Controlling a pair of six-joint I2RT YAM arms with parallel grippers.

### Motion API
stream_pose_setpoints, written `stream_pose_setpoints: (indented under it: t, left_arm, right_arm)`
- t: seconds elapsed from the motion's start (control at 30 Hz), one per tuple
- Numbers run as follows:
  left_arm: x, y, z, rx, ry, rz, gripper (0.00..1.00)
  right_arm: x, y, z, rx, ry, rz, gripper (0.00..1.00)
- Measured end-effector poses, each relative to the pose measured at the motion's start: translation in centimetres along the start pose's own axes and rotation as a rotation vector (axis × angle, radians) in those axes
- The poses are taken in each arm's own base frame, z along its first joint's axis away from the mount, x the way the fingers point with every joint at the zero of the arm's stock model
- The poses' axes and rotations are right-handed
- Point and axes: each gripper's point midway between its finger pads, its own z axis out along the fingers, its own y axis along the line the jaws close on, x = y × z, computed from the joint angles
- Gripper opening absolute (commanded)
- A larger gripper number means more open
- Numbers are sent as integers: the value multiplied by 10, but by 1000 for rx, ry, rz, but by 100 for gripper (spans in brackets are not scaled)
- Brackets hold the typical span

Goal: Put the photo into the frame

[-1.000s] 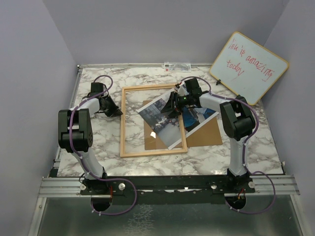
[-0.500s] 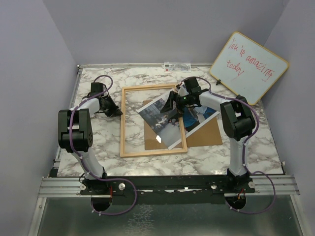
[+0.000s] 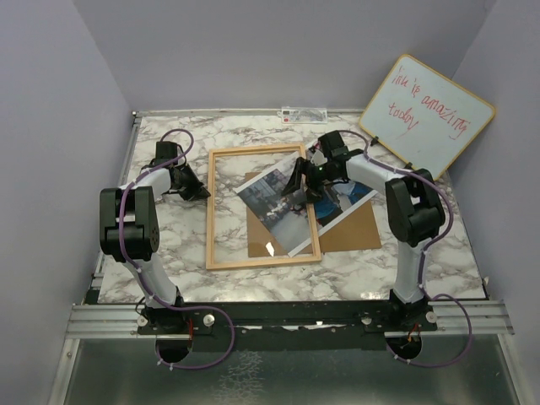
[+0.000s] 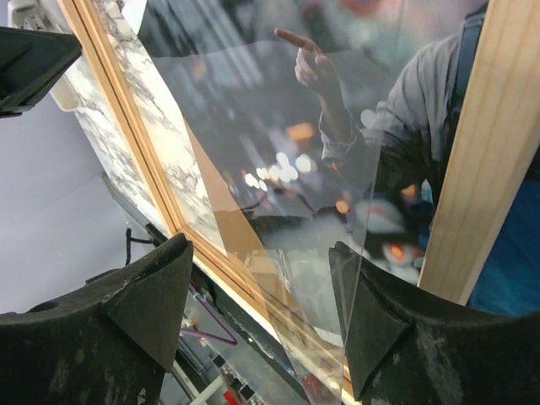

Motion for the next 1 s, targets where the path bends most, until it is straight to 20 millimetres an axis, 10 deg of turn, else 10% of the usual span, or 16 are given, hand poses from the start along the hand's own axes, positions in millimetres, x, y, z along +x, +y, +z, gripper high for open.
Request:
stream_pose_setpoints:
  t: [0.6,1.0]
  left_arm:
    - [0,0,0,-4,0,-1,15]
    - [0,2,0,-11,0,-2,23]
  right_arm:
    - [-15,-14,-51,232,-189,-120,46]
    - [-2,-18,-30,198,-128,-164,48]
